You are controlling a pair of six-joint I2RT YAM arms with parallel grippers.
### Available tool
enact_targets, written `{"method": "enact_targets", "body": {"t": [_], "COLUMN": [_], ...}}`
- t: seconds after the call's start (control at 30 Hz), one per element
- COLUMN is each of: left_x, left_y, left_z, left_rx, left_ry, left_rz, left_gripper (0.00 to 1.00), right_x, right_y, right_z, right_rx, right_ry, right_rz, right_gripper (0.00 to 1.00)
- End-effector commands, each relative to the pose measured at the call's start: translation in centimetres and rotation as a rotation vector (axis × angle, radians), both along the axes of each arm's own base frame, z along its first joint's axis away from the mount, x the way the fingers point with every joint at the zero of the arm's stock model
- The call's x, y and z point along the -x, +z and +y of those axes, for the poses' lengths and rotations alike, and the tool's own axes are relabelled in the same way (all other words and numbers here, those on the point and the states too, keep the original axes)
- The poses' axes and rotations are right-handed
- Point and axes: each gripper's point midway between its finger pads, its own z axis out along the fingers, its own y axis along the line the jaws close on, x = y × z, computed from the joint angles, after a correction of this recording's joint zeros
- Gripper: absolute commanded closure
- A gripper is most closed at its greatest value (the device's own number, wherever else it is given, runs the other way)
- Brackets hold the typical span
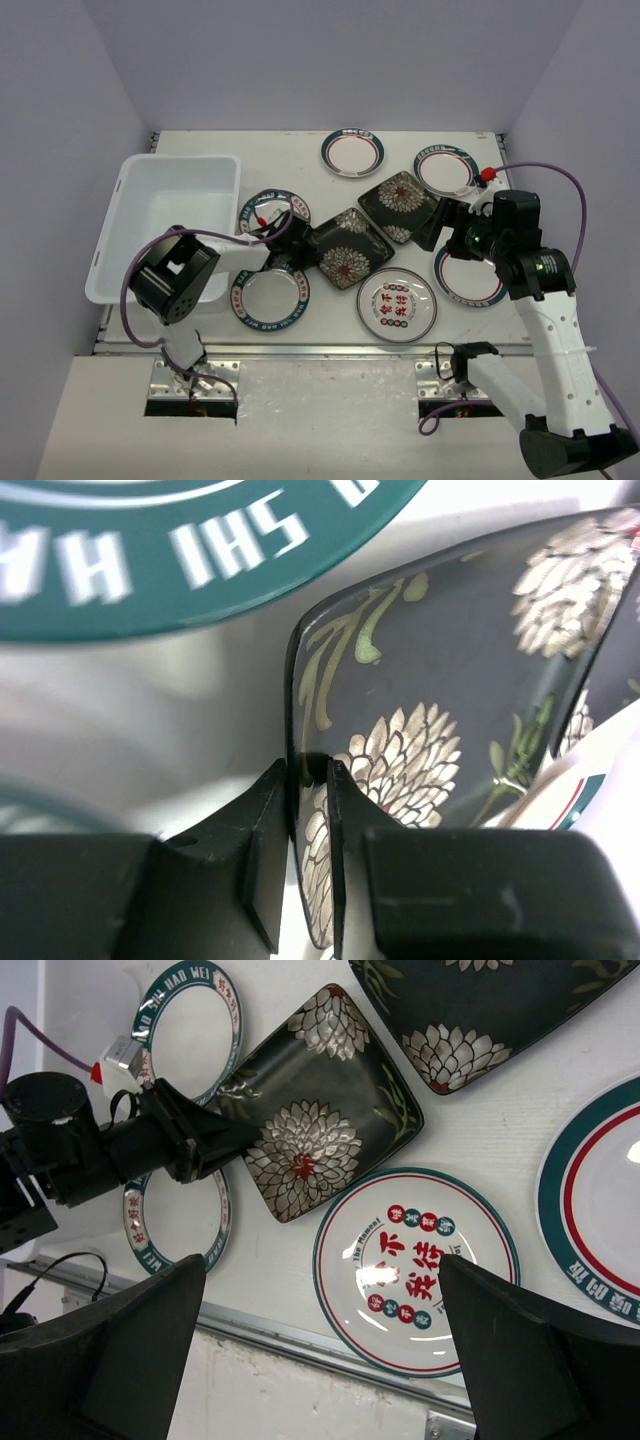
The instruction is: Place the plates into the plastic bin on the countertop
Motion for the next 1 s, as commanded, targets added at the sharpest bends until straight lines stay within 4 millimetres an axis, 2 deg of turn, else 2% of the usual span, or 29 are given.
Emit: {"method": "enact_targets", "body": {"t": [0.0, 0.17, 0.3, 0.43, 0.53, 0.63, 0.73, 0.83, 0.93, 0.97], "left_x": [-0.8, -2.2, -2.5, -2.7, -2.7, -3.1, -2.9, -3.0, -3.6, -4.0], "left_y": [5.1, 10.4, 11.9, 14.2, 17.4, 22.3, 24.9, 27.6, 29.5, 30.3], "left_z": [0.2, -0.5, -1.0, -1.1, -1.1, -0.8, -0.4, 2.0, 6.0, 8.0], "left_rx": [0.049, 0.115, 0.164, 0.241, 0.305, 0.356, 0.358, 0.356, 0.313, 0.292], "left_ry": [0.013, -0.004, -0.020, -0.022, -0.039, -0.066, -0.083, -0.014, 0.109, 0.168], "left_rz": [-0.169, -0.307, -0.327, -0.355, -0.412, -0.506, -0.549, -0.578, -0.599, -0.609], "left_gripper": [1.00, 1.00, 1.00, 1.00, 1.00, 1.00, 1.00, 1.00, 1.00, 1.00], "right_x": [-0.5, -0.7, -0.8, -0.8, -0.8, -0.7, -0.8, -1.0, -1.3, -1.4], "right_y": [0.6, 0.7, 0.8, 1.2, 1.2, 1.0, 0.9, 1.1, 1.7, 2.1], "right_z": [0.3, 0.4, 0.3, 0.0, -0.1, -0.2, -0.2, -0.3, -0.1, 0.0], "right_rx": [-0.015, -0.018, -0.017, -0.003, 0.001, 0.005, 0.008, 0.007, 0.002, -0.002], "right_ry": [0.005, 0.004, 0.003, -0.007, -0.012, -0.015, -0.019, -0.022, -0.019, -0.016], "right_rz": [-0.023, -0.025, -0.028, -0.041, -0.041, -0.041, -0.041, -0.047, -0.055, -0.061], "right_gripper": [0.01, 0.01, 0.01, 0.01, 0.01, 0.01, 0.01, 0.01, 0.01, 0.01]}}
